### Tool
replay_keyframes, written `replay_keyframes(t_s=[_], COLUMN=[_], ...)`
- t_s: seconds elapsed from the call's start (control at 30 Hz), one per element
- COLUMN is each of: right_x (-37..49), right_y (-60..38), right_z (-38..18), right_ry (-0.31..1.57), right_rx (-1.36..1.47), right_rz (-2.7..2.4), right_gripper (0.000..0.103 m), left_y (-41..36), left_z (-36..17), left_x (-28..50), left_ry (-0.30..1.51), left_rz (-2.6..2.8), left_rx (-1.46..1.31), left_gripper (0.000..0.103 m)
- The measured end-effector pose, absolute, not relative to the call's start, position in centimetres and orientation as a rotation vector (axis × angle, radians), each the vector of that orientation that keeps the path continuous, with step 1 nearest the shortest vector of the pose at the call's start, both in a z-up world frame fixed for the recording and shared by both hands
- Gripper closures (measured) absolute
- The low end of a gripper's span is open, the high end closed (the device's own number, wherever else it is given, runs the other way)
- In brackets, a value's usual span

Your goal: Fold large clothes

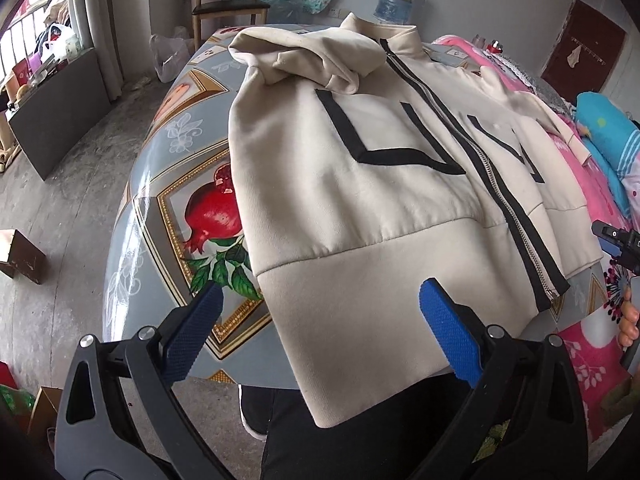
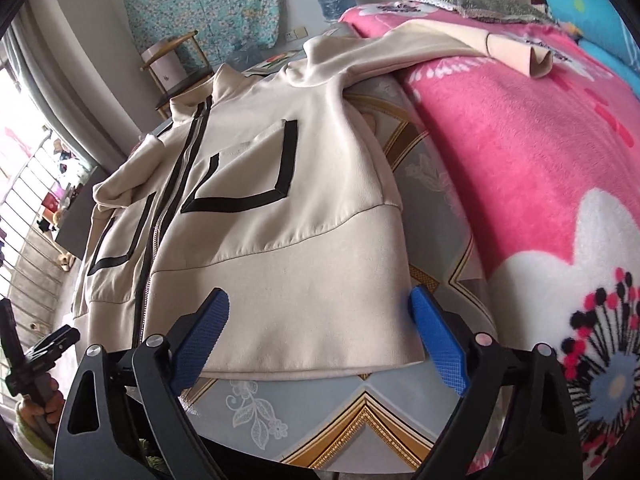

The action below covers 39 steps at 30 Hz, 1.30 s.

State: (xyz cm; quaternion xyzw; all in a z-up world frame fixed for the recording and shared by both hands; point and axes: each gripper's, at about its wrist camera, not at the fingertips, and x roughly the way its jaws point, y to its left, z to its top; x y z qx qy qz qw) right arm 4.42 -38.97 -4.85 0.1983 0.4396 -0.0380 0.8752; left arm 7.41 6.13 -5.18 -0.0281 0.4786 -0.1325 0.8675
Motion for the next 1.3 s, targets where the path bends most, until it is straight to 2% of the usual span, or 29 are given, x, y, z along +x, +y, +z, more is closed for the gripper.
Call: replay_keyframes(t_s=[0.07, 0.1, 0.17, 0.2, 0.37, 0.43, 0.5, 0.57, 0.63, 0.77, 1.0, 1.03, 1.07, 1.1, 1.3], right_x=[4.4, 4.3, 3.9, 3.7, 2.7, 2.6, 3.0, 3.5, 4.2, 3.9, 3.2, 3.4, 3.7, 3.8, 2.3], right_y=[-39.4, -39.6, -40.0, -40.2, -40.3, -40.0, -39.7, -39.8, -40.4, -40.9, -40.8, -40.8, -40.6, -40.4, -38.7], right_z=[-5.1, -5.2, -5.2, -5.1, -5.3, -5.3, -5.3, -5.7, -6.3, -6.5, -6.8, -7.0, -7.0, -6.6, -1.1], right_ry=[0.919, 0.919, 0.915, 0.914, 0.918, 0.919, 0.92, 0.919, 0.928, 0.937, 0.916, 0.914, 0.923, 0.922, 0.862], right_rx=[0.435, 0.446, 0.469, 0.48, 0.526, 0.53, 0.516, 0.512, 0.526, 0.567, 0.59, 0.59, 0.586, 0.574, 0.466], right_rz=[-0.075, -0.077, -0.068, -0.064, -0.031, -0.024, -0.033, -0.045, -0.068, -0.067, -0.087, -0.085, -0.077, -0.079, -0.061], right_gripper=[0.019, 0.022, 0.027, 0.031, 0.042, 0.046, 0.049, 0.055, 0.067, 0.077, 0.08, 0.088, 0.091, 0.092, 0.093], left_y=[6.4, 6.5, 6.5, 6.5, 6.9, 7.5, 8.0, 8.2, 8.1, 7.8, 7.7, 7.7, 7.5, 7.3, 7.8], left_z=[-5.3, -5.5, -5.3, -5.2, -5.1, -5.1, -5.1, -5.2, -5.3, -5.3, -5.3, -5.2, -5.0, -4.7, 0.9], left_x=[7.5, 7.7, 7.7, 7.7, 7.7, 7.9, 8.3, 8.9, 9.5, 9.8, 9.7, 9.6, 9.6, 9.6, 7.6], left_ry=[1.008, 1.019, 1.015, 1.017, 1.027, 1.03, 1.029, 1.034, 1.033, 1.023, 1.005, 1.002, 0.996, 0.987, 0.847], left_rz=[-0.278, -0.274, -0.27, -0.273, -0.26, -0.248, -0.236, -0.226, -0.218, -0.21, -0.215, -0.216, -0.215, -0.214, -0.268], left_rx=[-0.079, -0.094, -0.103, -0.106, -0.131, -0.168, -0.2, -0.221, -0.222, -0.209, -0.18, -0.171, -0.146, -0.107, -0.01], left_gripper=[0.016, 0.024, 0.031, 0.037, 0.052, 0.061, 0.065, 0.067, 0.07, 0.073, 0.076, 0.08, 0.084, 0.093, 0.094])
